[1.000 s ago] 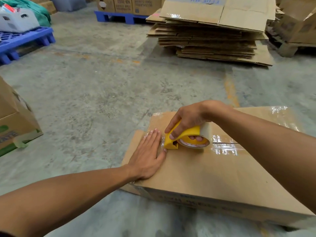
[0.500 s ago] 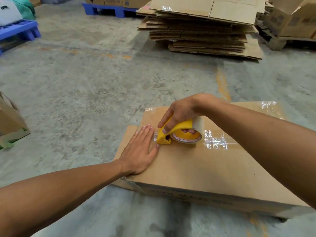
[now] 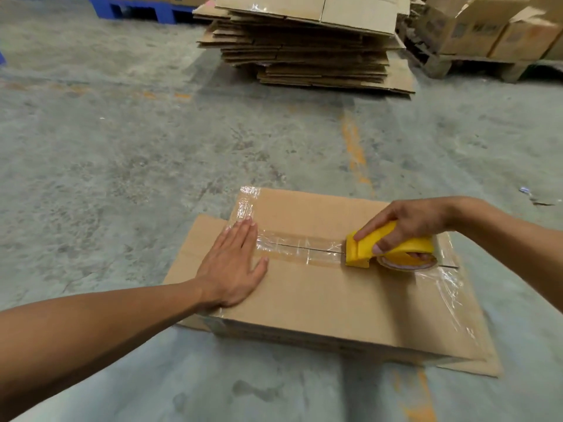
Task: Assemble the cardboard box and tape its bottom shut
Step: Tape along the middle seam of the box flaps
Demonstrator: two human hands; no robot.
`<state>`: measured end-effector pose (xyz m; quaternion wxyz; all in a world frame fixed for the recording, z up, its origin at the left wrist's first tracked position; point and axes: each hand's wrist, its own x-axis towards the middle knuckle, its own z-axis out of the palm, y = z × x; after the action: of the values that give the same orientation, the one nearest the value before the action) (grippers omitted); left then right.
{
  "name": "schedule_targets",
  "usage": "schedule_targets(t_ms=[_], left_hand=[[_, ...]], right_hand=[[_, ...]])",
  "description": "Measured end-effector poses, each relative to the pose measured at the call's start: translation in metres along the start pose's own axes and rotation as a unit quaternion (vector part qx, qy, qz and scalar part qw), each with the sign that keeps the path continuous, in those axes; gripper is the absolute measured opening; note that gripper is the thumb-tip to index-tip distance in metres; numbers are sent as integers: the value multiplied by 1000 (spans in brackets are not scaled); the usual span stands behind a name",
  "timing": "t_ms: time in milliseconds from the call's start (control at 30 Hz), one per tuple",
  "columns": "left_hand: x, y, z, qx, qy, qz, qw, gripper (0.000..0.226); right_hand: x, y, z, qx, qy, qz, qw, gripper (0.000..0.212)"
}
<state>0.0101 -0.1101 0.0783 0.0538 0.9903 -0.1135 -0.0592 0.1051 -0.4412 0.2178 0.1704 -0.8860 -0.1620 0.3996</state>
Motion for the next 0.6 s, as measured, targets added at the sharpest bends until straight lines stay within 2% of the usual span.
schedule_targets(t_ms=[133,267,333,433,600], left_hand=[[3,7,-13,31,-22,5,999,78],[16,59,-22,42,-20,137,989,77],[28,95,-22,31,-36,164,985,76],[42,131,-15,23,-39,120,992,70],[43,139,11,12,-3,72,997,75]], right_hand=[[7,1,-3,-5,9,-13,1000,36],[6,5,-3,-9,3,-16,1000,38],[5,2,-5,-8,-2,-16,1000,39],[4,0,-7,-12,-10,-16,1000,38],[17,5,-6,-34,-24,-47,998,36]])
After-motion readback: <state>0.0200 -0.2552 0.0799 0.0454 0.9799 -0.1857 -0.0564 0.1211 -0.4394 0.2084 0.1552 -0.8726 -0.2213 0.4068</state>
